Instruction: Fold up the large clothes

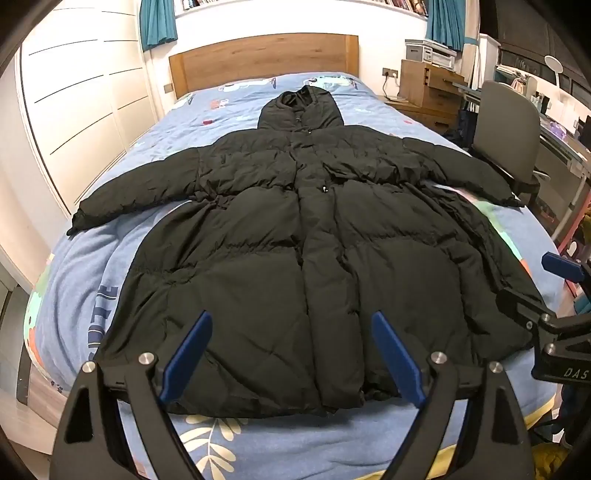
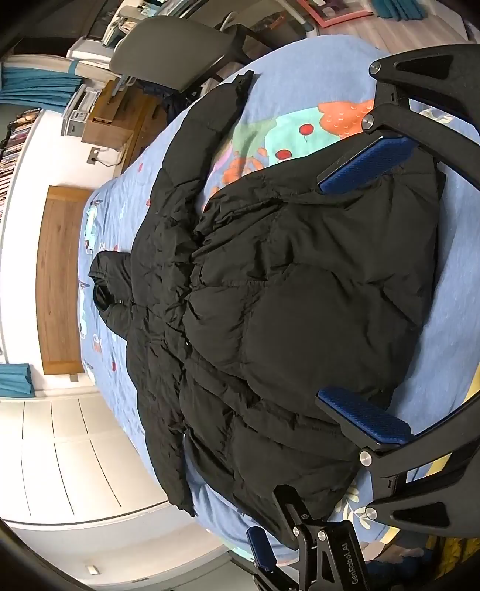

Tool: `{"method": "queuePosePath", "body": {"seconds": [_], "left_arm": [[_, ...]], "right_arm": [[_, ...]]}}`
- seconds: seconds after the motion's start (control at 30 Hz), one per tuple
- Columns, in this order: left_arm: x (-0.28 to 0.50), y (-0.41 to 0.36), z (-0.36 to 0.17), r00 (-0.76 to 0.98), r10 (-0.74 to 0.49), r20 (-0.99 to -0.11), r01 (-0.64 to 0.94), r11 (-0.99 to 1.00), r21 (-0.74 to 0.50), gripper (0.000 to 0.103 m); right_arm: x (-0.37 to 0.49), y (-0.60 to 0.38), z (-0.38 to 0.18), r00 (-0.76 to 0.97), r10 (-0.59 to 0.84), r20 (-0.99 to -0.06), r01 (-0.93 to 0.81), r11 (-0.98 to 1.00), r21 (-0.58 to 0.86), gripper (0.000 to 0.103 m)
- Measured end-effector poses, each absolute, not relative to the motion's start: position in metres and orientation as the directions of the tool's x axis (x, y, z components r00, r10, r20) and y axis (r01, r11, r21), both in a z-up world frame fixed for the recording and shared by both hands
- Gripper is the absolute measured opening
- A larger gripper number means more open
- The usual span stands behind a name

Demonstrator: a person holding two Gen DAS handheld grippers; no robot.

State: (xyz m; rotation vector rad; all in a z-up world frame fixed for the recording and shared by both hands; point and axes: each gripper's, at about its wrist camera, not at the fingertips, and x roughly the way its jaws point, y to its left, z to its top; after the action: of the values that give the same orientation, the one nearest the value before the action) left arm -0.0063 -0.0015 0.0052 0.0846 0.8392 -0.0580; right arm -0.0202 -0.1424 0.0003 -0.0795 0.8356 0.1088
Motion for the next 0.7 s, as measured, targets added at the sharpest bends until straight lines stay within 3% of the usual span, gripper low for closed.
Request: {"method": "queuePosePath", "body": {"seconds": [0.7], "left_arm": [[-0.0019, -0.0028, -0.0031, 0.648, -0.023, -0.761, 0.095, 0.994, 0.052, 0.088]], "right_arm": [[-0.0199, -0.1452, -0.0033, 0.660, 0.056, -0.749, -0.124, 0.992, -0.036, 0.102]]}}
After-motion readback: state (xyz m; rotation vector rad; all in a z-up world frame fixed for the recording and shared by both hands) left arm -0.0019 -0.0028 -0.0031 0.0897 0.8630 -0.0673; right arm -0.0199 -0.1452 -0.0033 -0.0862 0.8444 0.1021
